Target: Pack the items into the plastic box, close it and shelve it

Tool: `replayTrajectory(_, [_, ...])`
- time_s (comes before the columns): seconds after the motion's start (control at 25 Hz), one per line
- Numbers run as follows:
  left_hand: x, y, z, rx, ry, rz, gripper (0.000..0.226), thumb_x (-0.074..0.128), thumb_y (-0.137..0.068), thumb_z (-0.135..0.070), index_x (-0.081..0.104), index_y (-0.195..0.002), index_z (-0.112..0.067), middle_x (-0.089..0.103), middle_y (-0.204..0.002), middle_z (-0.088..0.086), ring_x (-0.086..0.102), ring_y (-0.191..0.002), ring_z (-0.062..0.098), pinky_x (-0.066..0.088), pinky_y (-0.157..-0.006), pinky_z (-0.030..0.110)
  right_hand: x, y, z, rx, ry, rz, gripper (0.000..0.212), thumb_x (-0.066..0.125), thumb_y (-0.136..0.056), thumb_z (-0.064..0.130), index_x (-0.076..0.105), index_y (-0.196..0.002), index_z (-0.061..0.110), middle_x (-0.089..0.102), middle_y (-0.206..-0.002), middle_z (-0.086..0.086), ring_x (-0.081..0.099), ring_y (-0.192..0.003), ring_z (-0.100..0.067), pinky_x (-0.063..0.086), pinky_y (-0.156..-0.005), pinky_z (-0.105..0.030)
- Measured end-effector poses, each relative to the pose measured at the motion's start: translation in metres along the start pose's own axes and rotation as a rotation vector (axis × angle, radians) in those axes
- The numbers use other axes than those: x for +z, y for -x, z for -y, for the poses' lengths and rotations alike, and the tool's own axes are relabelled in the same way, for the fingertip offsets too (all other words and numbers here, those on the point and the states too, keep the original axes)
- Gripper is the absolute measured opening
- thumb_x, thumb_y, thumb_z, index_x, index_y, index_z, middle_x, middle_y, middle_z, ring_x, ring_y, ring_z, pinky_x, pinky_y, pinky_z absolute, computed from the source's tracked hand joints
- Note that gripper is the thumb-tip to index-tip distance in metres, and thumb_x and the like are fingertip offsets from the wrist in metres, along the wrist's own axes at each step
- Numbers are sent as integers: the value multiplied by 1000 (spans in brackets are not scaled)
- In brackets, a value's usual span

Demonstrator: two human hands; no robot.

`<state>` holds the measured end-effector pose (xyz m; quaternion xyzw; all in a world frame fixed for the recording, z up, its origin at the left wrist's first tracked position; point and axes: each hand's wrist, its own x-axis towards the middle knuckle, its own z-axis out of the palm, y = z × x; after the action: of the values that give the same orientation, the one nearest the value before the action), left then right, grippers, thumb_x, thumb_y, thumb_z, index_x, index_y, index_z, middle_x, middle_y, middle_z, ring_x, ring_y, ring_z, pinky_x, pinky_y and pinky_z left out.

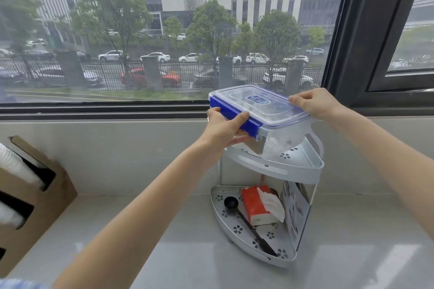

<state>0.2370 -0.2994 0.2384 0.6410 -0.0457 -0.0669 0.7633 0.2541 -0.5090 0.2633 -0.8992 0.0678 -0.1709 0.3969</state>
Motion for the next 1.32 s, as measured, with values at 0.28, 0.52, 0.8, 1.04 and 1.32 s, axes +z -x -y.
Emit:
replayTrajectory(0.28, [6, 3, 11, -54, -30, -17, 49, 59, -84, -9, 21, -113, -18, 45, -132, 20, 63, -66, 17, 57, -42, 23, 5, -2, -4, -18, 35, -1, 30, 56, -88, 28, 65, -111, 11, 62, -124, -6, 52, -116, -24, 38, -94, -30])
replayTrajectory(0.52, [3, 7, 16, -71, -85, 18, 57, 58, -84, -9, 17, -123, -15, 48, -129, 19, 64, -65, 17, 57, -48, 22, 9, -1, -8, 7, 127, 106, 31, 52, -90, 33, 65, -113, 17, 63, -122, -7, 54, -111, -26, 40, -92, -32])
replayTrajectory(0.8, [-5, 9, 13, -125, -214, 63, 58, 57, -86, -14, 23, -132, -7, 58, -122, 18, 65, -50, 7, 57, -46, 18, 24, 1, -1, -24, 307, -6, 30, 48, -91, 27, 70, -98, 9, 60, -77, -15, 48, -72, -27, 37, -67, -31])
replayTrajectory(1.04, [-20, 15, 6, -108, -293, 79, 38, 54, -87, -15, 40, -122, -7, 57, -122, 12, 60, -83, 14, 55, -66, 28, 24, 11, 10, -10, 613, -32, 29, 39, -90, 19, 67, -98, 14, 60, -95, -16, 50, -89, -34, 27, -103, -49])
replayTrajectory(1.32, [-35, 28, -12, -19, -445, 73, 31, 49, -87, -15, 48, -118, -10, 54, -105, 6, 52, -97, 16, 48, -77, 29, 24, 31, 36, -15, 561, 80, 33, 41, -91, 24, 58, -118, 14, 61, -120, -14, 52, -109, -35, 37, -99, -47])
